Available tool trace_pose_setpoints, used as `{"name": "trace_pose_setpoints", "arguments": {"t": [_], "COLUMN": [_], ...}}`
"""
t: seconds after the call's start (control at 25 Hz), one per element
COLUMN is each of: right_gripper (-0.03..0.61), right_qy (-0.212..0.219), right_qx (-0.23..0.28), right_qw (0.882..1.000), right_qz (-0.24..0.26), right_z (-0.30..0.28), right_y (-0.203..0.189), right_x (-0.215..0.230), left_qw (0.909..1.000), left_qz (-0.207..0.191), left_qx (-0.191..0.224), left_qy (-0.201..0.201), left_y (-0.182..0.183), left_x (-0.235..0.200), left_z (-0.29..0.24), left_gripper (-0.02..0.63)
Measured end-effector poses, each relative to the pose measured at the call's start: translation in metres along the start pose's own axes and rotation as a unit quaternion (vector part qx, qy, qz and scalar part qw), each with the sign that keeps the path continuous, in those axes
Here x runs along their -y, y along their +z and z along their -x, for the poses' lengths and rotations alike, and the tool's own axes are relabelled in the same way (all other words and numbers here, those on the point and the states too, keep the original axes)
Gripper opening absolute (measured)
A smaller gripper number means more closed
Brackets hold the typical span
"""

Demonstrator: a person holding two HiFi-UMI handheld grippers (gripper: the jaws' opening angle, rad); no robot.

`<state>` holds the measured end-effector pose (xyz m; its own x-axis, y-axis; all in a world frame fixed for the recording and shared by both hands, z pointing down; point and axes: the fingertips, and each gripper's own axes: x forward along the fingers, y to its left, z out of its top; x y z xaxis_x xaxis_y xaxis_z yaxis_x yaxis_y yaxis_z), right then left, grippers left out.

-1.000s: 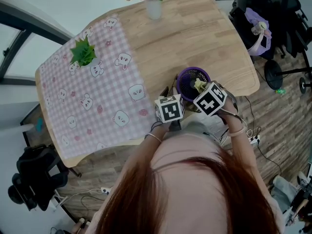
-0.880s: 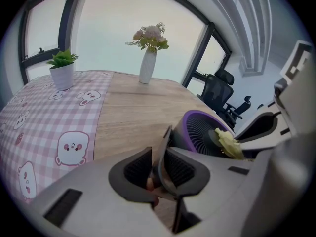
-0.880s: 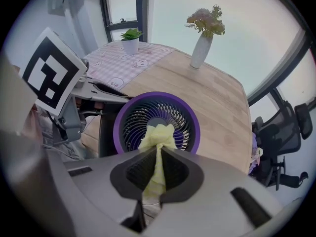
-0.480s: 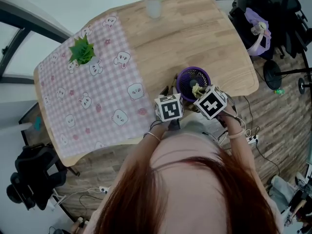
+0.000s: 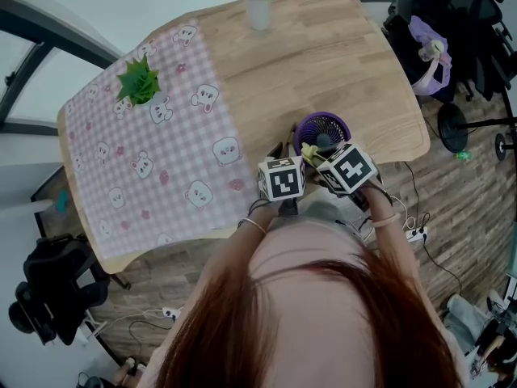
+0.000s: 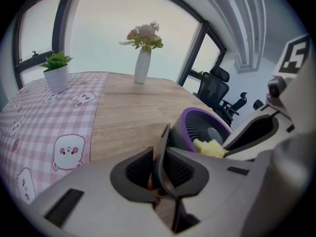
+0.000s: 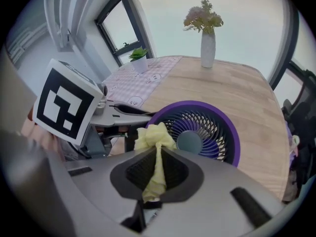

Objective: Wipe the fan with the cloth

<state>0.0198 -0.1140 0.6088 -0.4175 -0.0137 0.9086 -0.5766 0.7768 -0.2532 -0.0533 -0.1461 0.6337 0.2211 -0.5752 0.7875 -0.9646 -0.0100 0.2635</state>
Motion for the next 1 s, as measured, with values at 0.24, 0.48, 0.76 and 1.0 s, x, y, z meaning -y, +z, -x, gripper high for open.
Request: {"name": "trace_pose_setpoints", "arguments": {"t": [0.24, 0.48, 0.76, 1.0], "right_gripper": [0.025, 0.025, 0.025, 0.025], "right_qy": [0.008, 0.013, 0.019, 0.014], "right_qx": [0.001, 0.007, 0.031, 0.049], "right_qw": [1.0, 1.0, 0.999, 0.997], "right_qz": [0.006, 0.0, -0.034, -0.052], "right_z": [-0.004, -0.009, -0.011, -0.012], "right_y": [0.009, 0.018, 0.029, 0.036], "right_x": [-0.001, -0.001, 0.001, 0.004], "left_qw": [1.0, 0.9999, 0.9999, 0.9999], "left_qz": [-0.003, -0.006, -0.01, -0.015], "left_qx": [-0.001, -0.003, -0.009, -0.005], "left_qy": [-0.006, -0.009, -0.007, 0.002], "left_y": [0.001, 0.001, 0.0, 0.003], "left_x": [0.002, 0.001, -0.002, -0.002], "left_z": [-0.001, -0.002, -0.003, -0.003], "left_gripper": [0.058, 0.055, 0.055, 0.055]}}
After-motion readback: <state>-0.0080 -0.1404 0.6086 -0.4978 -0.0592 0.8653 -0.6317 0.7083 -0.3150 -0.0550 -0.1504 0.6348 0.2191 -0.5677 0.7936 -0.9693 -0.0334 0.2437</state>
